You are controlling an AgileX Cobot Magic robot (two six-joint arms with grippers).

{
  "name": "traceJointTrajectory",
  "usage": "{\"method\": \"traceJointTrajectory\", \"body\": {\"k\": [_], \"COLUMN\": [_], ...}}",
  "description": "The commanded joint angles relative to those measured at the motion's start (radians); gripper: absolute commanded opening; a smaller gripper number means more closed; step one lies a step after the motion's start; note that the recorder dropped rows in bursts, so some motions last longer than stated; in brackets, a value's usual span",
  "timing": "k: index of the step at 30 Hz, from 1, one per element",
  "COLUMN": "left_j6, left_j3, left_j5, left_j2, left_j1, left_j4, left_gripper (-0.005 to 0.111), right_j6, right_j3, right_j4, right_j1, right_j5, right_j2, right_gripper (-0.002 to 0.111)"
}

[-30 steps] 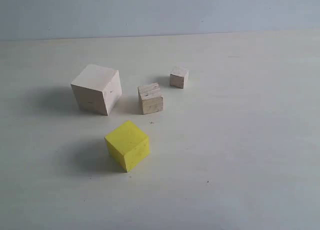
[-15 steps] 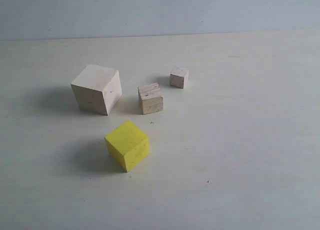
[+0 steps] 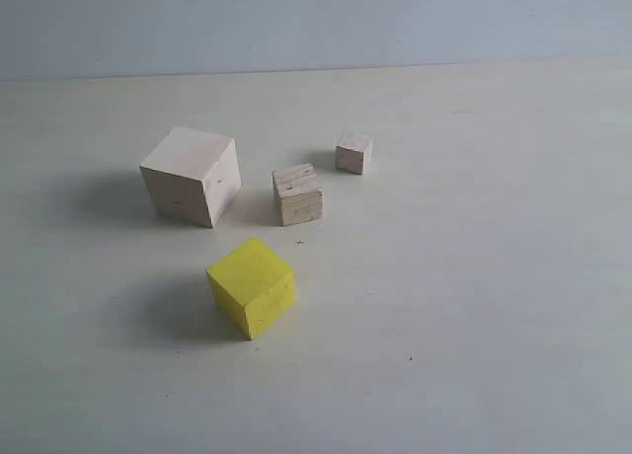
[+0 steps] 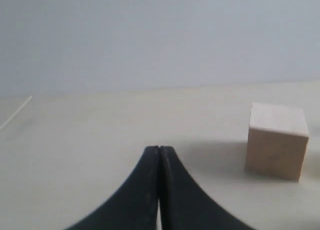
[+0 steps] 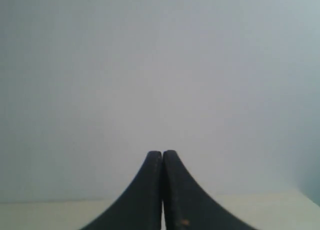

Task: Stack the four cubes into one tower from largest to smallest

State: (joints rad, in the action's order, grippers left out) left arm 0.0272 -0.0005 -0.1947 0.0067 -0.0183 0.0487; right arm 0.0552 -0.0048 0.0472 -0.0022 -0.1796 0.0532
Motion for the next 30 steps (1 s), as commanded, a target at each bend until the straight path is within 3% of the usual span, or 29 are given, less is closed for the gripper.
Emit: {"method": "traceJointTrajectory", "body": {"k": [1,8,11,14,17,19,23,27,30], "left_j6": [-0.006,-0.006,0.002,-0.053,-0.135,-0.146,-0.162,-0.159,-0.155], "left_j3": [0.0,0.0,0.0,0.0,-0.016,-0.065,-0.299,-0.548,-0.663], "left_j5": [0.202,0.215,0.257,0.357,0.361,0.326,0.195,0.024,-0.073], "left_j2": [-0.007,-0.007,-0.007,-0.007,-0.007,0.006,0.181,0.423,0.618], "left_j1": [-0.002,-0.002,-0.002,-0.002,-0.002,-0.002,-0.002,-0.004,-0.092], "left_j4": [0.001,0.001,0.001,-0.002,-0.002,-0.002,-0.002,-0.002,-0.01], "left_gripper": [0.0,0.0,0.0,0.0,0.0,0.0,0.0,0.0,0.0], "right_j6": [-0.003,0.01,0.123,0.159,0.159,0.159,0.159,0.148,0.089], "right_j3": [0.005,0.005,0.005,-0.04,-0.138,-0.221,-0.42,-0.557,-0.636], "right_j4": [0.005,0.005,0.009,0.018,0.038,0.052,0.069,0.069,0.051], "right_j1": [-0.005,-0.005,-0.005,-0.005,-0.005,-0.004,0.023,0.151,0.305], "right_j5": [-0.131,-0.245,-0.245,-0.222,-0.101,0.003,0.11,0.222,0.359], "right_j2": [-0.007,-0.007,-0.007,-0.007,0.003,0.029,0.175,0.365,0.551], "right_gripper": [0.0,0.0,0.0,0.0,0.0,0.0,0.0,0.0,0.0]}}
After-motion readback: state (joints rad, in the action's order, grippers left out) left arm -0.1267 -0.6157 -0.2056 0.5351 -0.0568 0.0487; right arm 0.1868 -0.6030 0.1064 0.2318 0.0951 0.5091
